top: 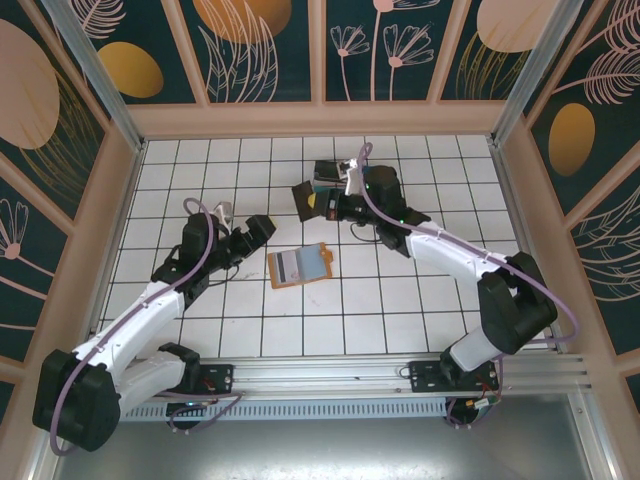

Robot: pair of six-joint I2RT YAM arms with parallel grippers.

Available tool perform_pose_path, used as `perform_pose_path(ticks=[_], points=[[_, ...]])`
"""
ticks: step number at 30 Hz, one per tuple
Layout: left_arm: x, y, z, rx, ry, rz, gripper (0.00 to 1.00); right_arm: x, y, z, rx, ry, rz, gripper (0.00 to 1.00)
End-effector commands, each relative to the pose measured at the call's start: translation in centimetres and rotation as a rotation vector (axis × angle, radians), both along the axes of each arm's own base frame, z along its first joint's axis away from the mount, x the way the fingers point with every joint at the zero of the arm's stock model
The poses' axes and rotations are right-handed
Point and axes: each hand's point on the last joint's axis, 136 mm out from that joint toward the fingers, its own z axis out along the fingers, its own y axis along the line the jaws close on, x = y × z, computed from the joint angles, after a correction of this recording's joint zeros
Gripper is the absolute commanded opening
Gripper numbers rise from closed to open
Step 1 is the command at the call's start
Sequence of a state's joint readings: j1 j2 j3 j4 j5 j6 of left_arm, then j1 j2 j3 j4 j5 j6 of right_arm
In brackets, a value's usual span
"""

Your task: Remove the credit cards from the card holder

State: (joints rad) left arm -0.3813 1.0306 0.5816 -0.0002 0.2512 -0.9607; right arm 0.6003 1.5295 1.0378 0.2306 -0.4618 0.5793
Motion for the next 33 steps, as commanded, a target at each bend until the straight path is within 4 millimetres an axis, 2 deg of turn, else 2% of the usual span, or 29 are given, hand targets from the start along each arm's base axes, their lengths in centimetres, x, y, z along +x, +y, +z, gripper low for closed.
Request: perform_pose_path(ticks=[1,5,6,9,14,20,23,28,33], points=[[-0.6,4.4,-3.3,0.244,0.043,0.128,0.99,3.1,-3.1,-0.1,-0.207,-0.080,-0.120,0.00],[-1.1,5.3,-4.3,0.274,0.045,0.154,0.99,4.3,-3.3,0.6,-0.250,-0.120,-0.121,0.00],[-1.2,5.4,-4.4,0.276,0.046,0.160,0.99,5.5,-4.6,0.9,-0.254,-0.121,-0.155,0.00],[-1.1,5.7,-4.6,0.275,0.051,0.173,0.99,7.2,-5.6,2.1,-0.264,-0.154,-0.172,0.00],[-0.3,5.5,-4.6,0.266,0.058,0.167,0.99,9.0,-6.6,5.1,-0.314,-0.348,-0.161,0.00],[1.1,5.4,-4.5,0.262,0.067,0.156,0.99,10.5,-7.2,6.9,-0.415,-0.515,-0.033,0.00],[1.8,5.2,-4.3,0.252,0.071,0.152,0.99,10.8,-6.8,6.3,-0.494,-0.576,0.084,0.00],[2.2,4.3,-4.2,0.214,0.088,0.121,0.99,10.8,-6.2,3.9,-0.608,-0.638,0.305,0.00],[2.0,2.8,-4.7,0.117,0.130,0.067,0.99,12.5,-6.1,2.9,-0.589,-0.650,0.398,0.00]])
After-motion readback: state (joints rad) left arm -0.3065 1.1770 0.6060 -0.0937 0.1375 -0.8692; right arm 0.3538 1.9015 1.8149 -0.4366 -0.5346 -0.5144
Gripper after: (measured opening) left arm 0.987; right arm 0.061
